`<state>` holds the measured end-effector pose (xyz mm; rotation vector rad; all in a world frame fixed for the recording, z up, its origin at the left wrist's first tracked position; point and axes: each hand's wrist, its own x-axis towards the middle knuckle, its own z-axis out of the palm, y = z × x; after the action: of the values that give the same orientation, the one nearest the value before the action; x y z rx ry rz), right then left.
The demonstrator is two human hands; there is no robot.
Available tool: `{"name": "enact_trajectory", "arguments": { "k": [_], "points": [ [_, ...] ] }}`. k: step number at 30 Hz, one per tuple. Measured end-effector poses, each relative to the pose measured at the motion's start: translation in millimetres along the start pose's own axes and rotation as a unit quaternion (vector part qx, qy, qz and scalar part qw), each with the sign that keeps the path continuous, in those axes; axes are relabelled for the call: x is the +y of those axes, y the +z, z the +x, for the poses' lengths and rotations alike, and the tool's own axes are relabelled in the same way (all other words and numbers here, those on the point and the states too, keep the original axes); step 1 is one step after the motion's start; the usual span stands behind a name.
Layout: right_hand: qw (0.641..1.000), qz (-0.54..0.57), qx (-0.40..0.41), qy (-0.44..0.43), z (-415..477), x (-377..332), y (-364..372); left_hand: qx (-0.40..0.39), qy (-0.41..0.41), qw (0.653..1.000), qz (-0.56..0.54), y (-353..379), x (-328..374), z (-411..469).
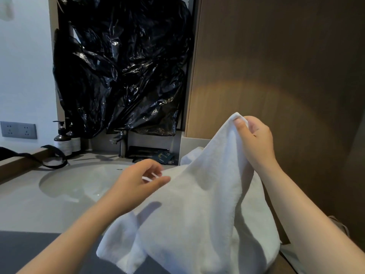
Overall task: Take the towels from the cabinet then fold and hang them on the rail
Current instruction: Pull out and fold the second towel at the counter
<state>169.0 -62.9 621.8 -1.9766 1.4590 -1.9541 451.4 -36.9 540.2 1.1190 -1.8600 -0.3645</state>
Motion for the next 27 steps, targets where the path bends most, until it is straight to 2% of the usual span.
{"name": "enact_trajectory", "arguments": {
  "k": [5, 10, 13, 19, 25, 27],
  "points": [
    [0.997, 0.048, -0.059, -0.034, -7.4, -22.7, 3.0, 0.023, 0.034, 0.994, -0.104, 21.0, 53.8, 31.9],
    [0.992, 0.076, -0.087, -0.058, -12.7, -34.8, -1.7, -0.055, 0.061, 0.988, -0.133, 27.4, 93.2, 63.6],
    [0.989, 0.104, -0.096, -0.035, -15.7, -34.4, -8.4, -0.071, 0.053, 0.982, -0.164, 32.5, 98.6, 67.0],
    [0.984, 0.128, -0.127, 0.001, -25.9, -21.6, -22.2, 0.015, 0.065, 0.991, -0.113, 34.2, 104.8, 64.5],
    [0.981, 0.139, -0.132, -0.013, -39.4, -16.2, -16.1, -0.008, 0.071, 0.993, -0.092, 29.2, 113.7, 61.6],
    [0.979, 0.144, -0.141, -0.028, -39.6, -19.2, -11.4, 0.008, 0.089, 0.992, -0.094, 27.1, 119.7, 65.6]
  ]
}}
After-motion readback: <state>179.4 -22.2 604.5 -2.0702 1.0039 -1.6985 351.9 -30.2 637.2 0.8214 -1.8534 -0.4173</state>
